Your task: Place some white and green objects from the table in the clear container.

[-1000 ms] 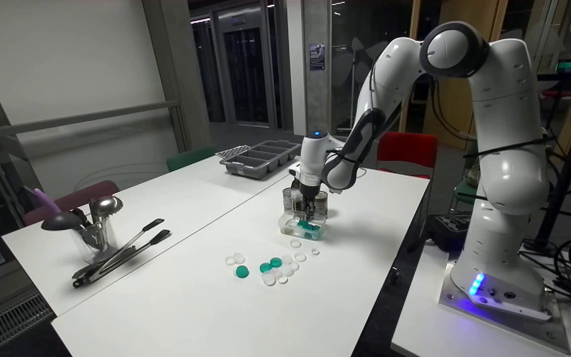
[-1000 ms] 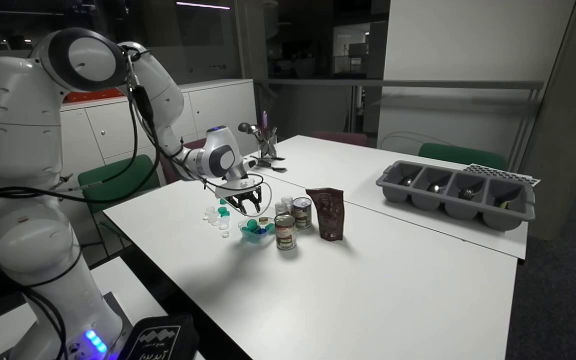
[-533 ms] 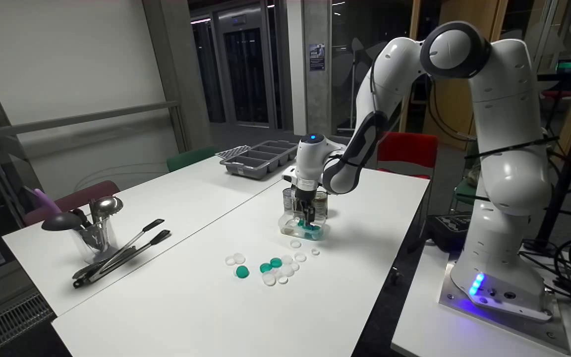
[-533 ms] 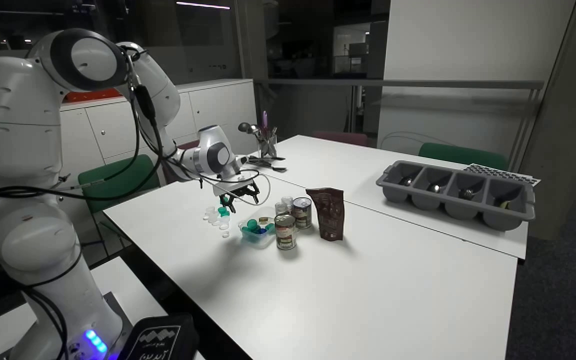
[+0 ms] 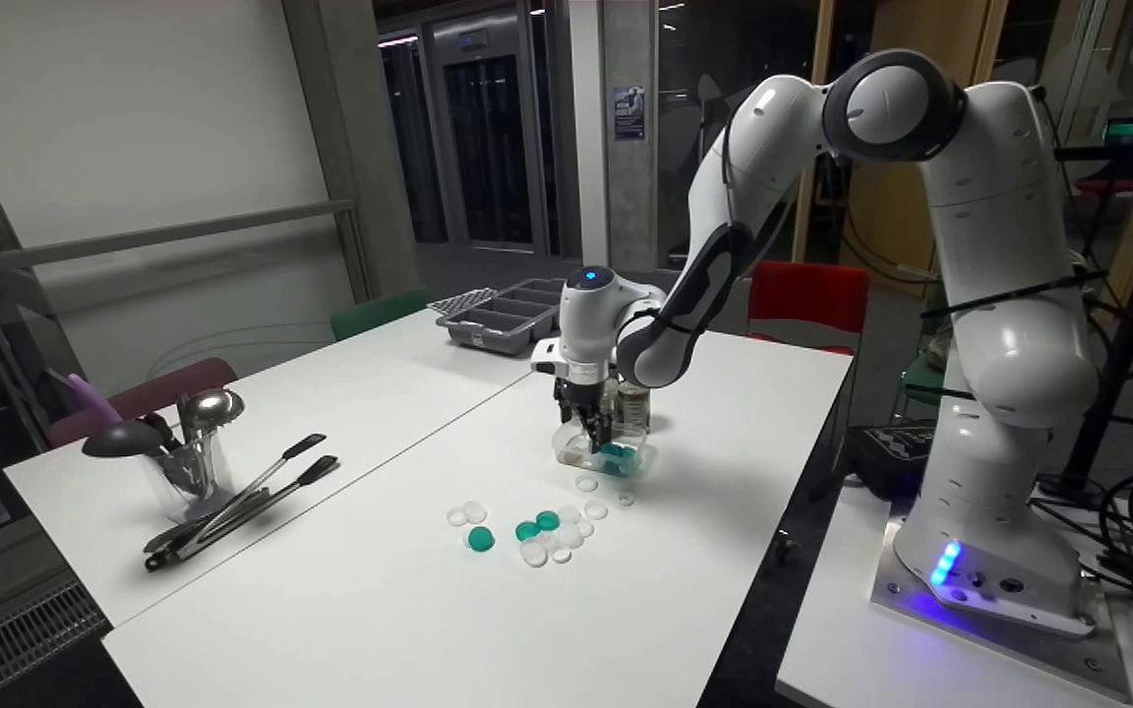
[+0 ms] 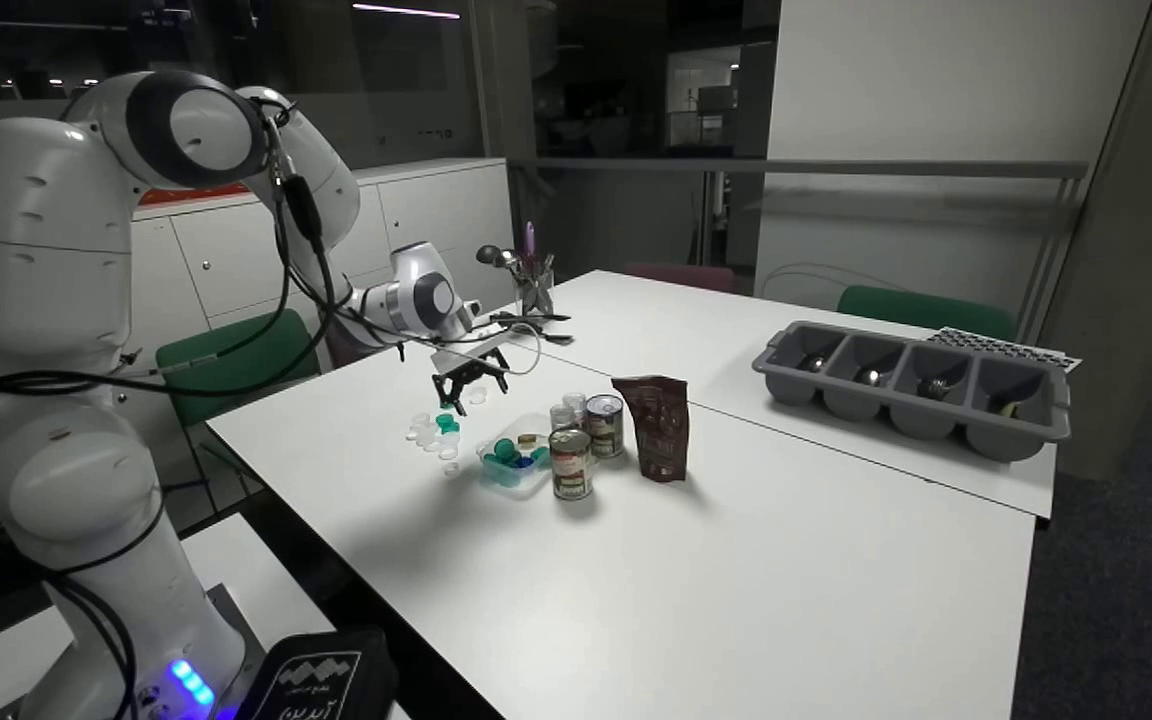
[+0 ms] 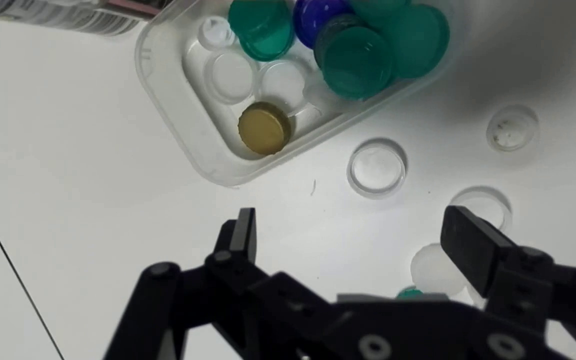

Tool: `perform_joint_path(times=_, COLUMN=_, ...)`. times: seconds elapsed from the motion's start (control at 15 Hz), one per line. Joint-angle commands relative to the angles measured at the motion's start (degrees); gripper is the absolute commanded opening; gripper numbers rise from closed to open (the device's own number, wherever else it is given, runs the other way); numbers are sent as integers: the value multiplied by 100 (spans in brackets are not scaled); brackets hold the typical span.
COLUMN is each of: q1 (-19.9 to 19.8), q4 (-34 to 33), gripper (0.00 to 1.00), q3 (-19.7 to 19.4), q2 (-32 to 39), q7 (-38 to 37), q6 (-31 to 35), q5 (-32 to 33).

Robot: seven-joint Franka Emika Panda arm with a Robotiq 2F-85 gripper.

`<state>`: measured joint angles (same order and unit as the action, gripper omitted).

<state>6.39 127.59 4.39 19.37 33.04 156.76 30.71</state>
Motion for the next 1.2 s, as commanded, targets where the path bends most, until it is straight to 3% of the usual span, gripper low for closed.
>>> perform_joint_path(times=0.0, q1=-88, q4=-334, gripper=100, q3=93, q2=235, q7=924, q6=-272, q5=257)
perform_joint_path(times=0.53, q1=-309, q4=-542, gripper=100, q3=158, q2=620, q7=2985, q6=372, q5=673)
perform_joint_path(times=0.73, q1=-726, q4=-503, gripper=100, q3=562, q2=795, q7=3910, q6=1111, q5=155)
perform_joint_path(times=0.87, q1=-1383, q4=-445, gripper=100, q3=1306, q2=927, q7=4533, q6=1292, q5=-601)
perform_joint_path(times=0.93, q1=-656, q4=-475, gripper=100, q3=595, q2=824, q7=4051, q6=1063, q5=-318)
perform_joint_path(times=1.13, q1=-1040, q4=-467, gripper=100, q3=1007, q2=927, q7=4443, q6=1146, q5=-679)
